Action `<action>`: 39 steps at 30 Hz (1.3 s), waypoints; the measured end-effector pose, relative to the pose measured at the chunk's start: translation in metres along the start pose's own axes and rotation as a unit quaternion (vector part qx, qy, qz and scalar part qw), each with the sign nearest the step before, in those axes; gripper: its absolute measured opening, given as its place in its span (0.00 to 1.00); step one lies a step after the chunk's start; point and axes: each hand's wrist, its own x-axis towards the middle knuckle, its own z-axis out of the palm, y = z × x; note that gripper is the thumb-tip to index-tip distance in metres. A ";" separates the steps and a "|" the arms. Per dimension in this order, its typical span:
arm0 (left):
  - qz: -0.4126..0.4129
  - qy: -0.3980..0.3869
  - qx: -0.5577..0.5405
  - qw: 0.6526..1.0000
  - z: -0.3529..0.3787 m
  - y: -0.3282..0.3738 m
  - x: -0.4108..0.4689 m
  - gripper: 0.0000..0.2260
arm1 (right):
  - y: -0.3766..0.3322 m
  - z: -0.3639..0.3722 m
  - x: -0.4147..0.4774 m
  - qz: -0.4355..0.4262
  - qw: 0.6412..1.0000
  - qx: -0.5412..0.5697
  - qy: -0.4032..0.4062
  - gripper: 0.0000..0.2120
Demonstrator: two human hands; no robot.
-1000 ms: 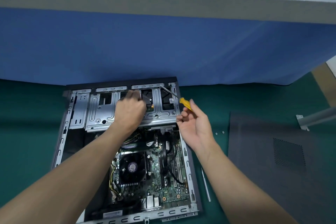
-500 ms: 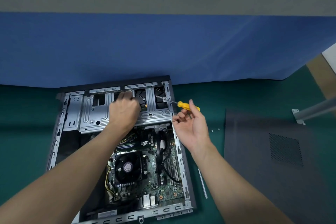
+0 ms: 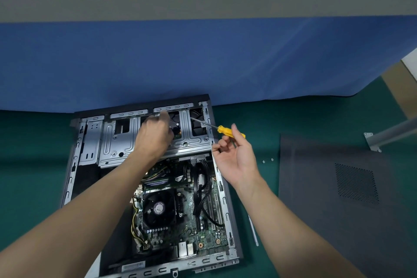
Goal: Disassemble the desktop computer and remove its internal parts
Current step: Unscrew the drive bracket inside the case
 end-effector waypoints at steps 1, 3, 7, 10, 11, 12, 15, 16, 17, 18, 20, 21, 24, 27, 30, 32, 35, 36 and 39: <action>-0.012 0.000 -0.018 1.000 0.001 -0.001 0.000 0.08 | 0.000 0.000 0.000 0.001 1.000 0.002 -0.001 0.09; -0.032 0.001 -0.056 0.998 0.000 -0.001 0.000 0.07 | 0.000 0.000 0.000 0.001 1.000 0.004 -0.002 0.09; -0.059 0.046 -0.124 0.990 -0.011 0.008 -0.003 0.06 | -0.006 0.004 0.000 -0.007 1.000 -0.002 0.002 0.11; -0.160 0.090 -0.277 0.943 -0.024 0.031 -0.012 0.05 | -0.025 0.010 0.000 -0.009 1.000 0.008 0.001 0.11; -0.210 0.085 -0.366 0.903 -0.027 0.040 -0.017 0.05 | -0.033 0.013 0.000 -0.008 1.000 0.003 -0.003 0.10; -0.251 0.066 -0.481 0.838 -0.030 0.050 -0.021 0.05 | -0.041 0.015 -0.002 -0.009 1.000 -0.021 -0.009 0.10; -0.309 -0.023 -0.764 0.565 -0.037 0.077 -0.033 0.07 | -0.058 0.020 -0.011 -0.081 0.962 -0.260 -0.029 0.07; -0.312 -0.043 -0.792 0.523 -0.037 0.085 -0.036 0.06 | -0.061 0.021 -0.015 -0.131 0.913 -0.386 -0.033 0.06; -0.308 -0.063 -0.801 0.509 -0.035 0.093 -0.039 0.05 | -0.062 0.021 -0.019 -0.181 0.840 -0.510 -0.035 0.05; -0.299 -0.080 -0.805 0.506 -0.034 0.101 -0.041 0.03 | -0.061 0.021 -0.022 -0.227 0.759 -0.609 -0.036 0.04; -0.293 -0.100 -0.803 0.510 -0.031 0.114 -0.044 0.04 | -0.059 0.019 -0.027 -0.288 0.651 -0.701 -0.054 0.02; -0.293 -0.105 -0.802 0.510 -0.029 0.119 -0.045 0.04 | -0.058 0.019 -0.028 -0.301 0.636 -0.708 -0.063 0.02; -0.291 -0.120 -0.806 0.502 -0.026 0.127 -0.045 0.03 | -0.058 0.013 -0.029 -0.330 0.633 -0.698 -0.057 0.03; -0.291 -0.126 -0.803 0.504 -0.021 0.133 -0.045 0.03 | -0.060 0.006 -0.029 -0.353 0.608 -0.709 -0.054 0.05; -0.295 -0.137 -0.790 0.519 -0.013 0.138 -0.047 0.07 | -0.063 -0.001 -0.027 -0.392 0.546 -0.736 -0.078 0.11; -0.292 -0.150 -0.781 0.532 -0.007 0.140 -0.048 0.09 | -0.065 -0.006 -0.023 -0.411 0.529 -0.739 -0.075 0.11; -0.305 -0.163 -0.781 0.520 0.002 0.144 -0.047 0.11 | -0.065 -0.013 -0.013 -0.393 0.565 -0.723 -0.063 0.10; -0.311 -0.159 -0.782 0.516 0.004 0.146 -0.046 0.12 | -0.064 -0.015 -0.011 -0.389 0.575 -0.717 -0.057 0.10; -0.309 -0.133 -0.776 0.533 0.010 0.150 -0.042 0.11 | -0.060 -0.020 -0.004 -0.426 0.563 -0.707 -0.032 0.13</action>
